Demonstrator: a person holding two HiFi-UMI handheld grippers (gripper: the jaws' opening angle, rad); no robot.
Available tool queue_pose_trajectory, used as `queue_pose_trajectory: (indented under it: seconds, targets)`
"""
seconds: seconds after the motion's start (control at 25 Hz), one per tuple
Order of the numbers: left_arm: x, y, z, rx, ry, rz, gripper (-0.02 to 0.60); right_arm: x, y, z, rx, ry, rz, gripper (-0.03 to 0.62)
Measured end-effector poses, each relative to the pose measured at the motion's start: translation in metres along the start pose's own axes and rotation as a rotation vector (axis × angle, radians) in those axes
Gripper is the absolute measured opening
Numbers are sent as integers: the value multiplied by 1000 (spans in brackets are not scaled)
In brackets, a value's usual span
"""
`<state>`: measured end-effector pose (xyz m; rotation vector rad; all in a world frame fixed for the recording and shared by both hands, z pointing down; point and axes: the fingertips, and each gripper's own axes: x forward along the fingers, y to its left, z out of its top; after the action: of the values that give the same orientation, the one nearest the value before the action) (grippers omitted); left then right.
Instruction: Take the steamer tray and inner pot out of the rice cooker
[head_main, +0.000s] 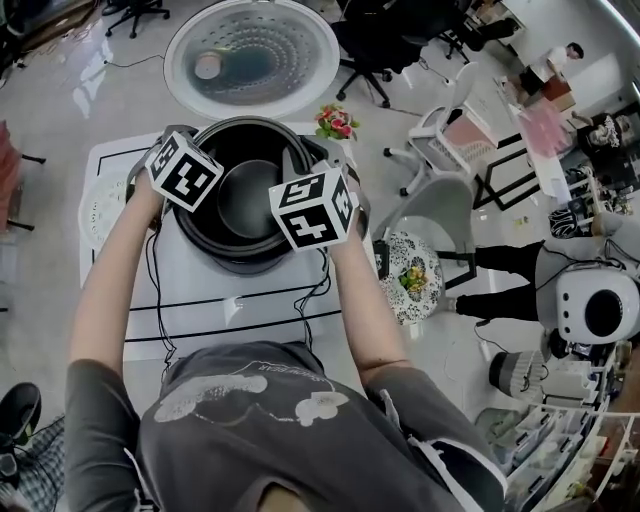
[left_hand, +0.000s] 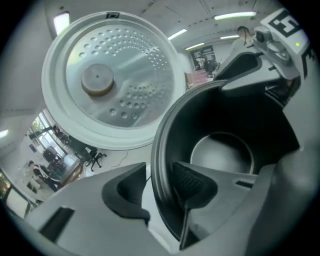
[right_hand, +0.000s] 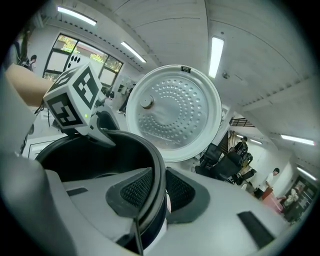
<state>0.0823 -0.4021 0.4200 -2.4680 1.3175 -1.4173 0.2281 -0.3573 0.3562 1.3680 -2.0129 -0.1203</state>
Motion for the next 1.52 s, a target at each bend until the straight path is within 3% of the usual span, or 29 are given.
queue_pose_trajectory:
  seconds: [0.32,0.52,1.12,1.52]
  targets:
    - [-5,3,5,90,44,81,178,-4,2,1,10,-47,17,107]
    - [-14,3,11,110,49,131,140,-9,-2,7,19,-93,18,107]
    - [-54,13,26,-61,-36,125,89,-30,-15,31,24,-259,21,103]
    - [-92,20,40,-147,-153,114,55,-50,-22,54,-26,-350,-3,101]
